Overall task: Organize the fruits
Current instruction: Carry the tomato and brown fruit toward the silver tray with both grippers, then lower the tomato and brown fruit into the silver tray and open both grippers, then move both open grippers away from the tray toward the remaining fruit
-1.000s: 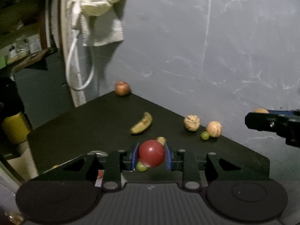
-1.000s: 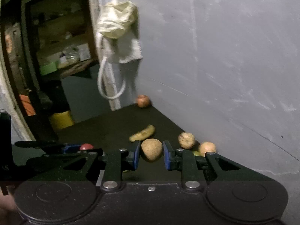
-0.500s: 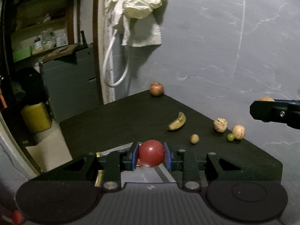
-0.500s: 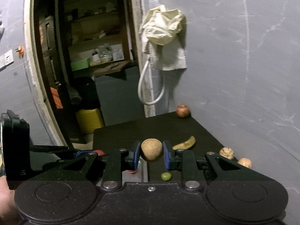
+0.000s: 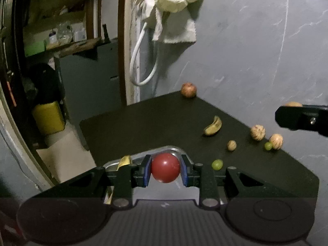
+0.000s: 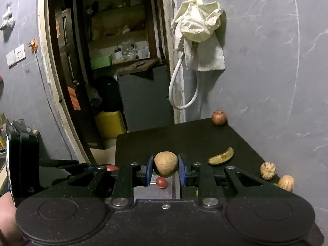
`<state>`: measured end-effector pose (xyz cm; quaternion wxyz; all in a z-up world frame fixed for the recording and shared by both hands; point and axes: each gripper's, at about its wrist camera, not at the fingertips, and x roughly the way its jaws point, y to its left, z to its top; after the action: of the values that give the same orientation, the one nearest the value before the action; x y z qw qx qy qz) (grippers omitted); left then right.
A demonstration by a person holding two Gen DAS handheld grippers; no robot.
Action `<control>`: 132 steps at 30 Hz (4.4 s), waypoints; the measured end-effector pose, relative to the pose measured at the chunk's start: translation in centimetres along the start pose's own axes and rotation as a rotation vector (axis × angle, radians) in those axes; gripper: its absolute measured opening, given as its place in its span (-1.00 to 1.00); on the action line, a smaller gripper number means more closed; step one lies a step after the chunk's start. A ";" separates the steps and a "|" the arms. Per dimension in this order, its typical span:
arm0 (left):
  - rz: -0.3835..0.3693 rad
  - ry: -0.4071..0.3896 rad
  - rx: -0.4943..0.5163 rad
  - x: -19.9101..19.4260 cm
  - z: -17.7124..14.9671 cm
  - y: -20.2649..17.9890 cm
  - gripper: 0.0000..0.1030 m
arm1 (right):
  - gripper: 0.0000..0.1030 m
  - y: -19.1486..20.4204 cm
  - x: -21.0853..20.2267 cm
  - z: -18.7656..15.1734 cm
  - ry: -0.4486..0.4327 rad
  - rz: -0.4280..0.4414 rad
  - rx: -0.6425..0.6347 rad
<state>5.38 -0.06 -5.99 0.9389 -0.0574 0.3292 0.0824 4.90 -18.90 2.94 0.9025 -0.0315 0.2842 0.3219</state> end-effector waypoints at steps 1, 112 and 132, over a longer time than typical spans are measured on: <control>0.001 0.008 -0.002 0.3 -0.2 0.2 -0.39 | -0.47 0.1 0.3 -0.1 0.007 0.001 0.002; -0.269 0.037 0.101 -2.5 -1.4 -3.1 0.99 | 0.98 -5.9 -8.5 -12.0 0.046 -0.086 0.080; -0.331 0.103 0.171 2.1 -0.3 -3.4 0.99 | 0.98 -7.9 -5.3 -12.2 0.095 -0.172 0.188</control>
<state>7.49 -3.17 -7.37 0.9229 -0.0349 0.3688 -0.1045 0.33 -31.07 -5.44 0.9114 0.0137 0.3517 0.2133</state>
